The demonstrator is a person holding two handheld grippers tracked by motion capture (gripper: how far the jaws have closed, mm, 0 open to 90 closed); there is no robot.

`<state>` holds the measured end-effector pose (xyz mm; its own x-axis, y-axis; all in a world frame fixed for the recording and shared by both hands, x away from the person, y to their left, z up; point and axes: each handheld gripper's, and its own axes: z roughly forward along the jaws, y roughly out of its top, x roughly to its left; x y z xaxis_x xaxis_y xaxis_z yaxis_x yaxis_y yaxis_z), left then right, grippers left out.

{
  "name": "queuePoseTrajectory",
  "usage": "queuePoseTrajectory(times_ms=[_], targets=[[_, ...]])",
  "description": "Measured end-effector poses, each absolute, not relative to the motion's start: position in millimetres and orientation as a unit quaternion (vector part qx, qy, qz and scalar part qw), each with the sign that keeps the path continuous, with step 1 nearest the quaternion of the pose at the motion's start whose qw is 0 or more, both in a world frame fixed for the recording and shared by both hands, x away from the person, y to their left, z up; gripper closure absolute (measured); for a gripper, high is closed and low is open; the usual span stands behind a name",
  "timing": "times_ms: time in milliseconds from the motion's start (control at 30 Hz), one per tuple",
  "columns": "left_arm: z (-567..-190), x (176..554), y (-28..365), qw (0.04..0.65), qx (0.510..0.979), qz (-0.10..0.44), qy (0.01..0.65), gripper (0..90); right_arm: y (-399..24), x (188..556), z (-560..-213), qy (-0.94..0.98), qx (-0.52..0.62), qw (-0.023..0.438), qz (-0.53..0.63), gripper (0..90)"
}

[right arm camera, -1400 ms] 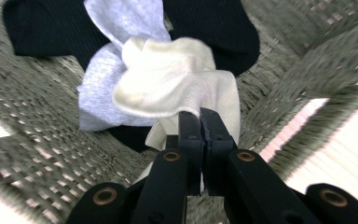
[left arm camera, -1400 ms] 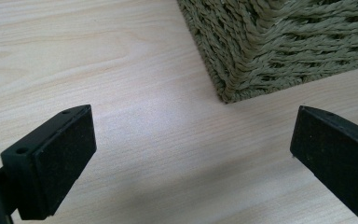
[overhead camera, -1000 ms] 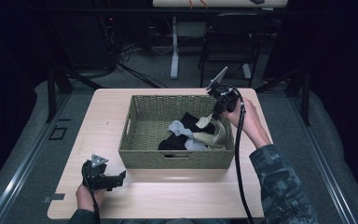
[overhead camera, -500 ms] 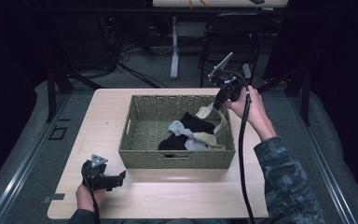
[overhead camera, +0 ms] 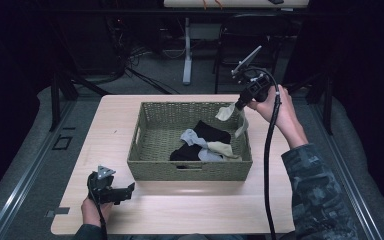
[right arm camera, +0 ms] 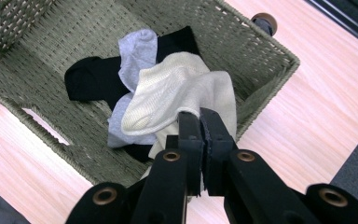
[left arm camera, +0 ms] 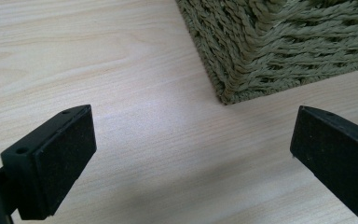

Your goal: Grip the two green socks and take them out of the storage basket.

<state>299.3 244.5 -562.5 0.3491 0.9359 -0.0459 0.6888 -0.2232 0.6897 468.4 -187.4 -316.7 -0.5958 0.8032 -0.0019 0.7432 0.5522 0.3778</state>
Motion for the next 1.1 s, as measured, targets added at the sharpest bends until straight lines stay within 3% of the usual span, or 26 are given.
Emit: queuePoseTrajectory(times_ms=[767,1100], targets=[[-562.0,299.0,245.1,0.318,0.757,0.195,0.537,0.1,-268.1,439.6,-302.2,0.834,0.496,0.111,0.214,88.3],[-561.5,298.6,245.6,0.321,0.756,0.196,0.536,0.0,-301.7,430.7,-333.0,0.809,0.535,0.109,0.216,88.3]])
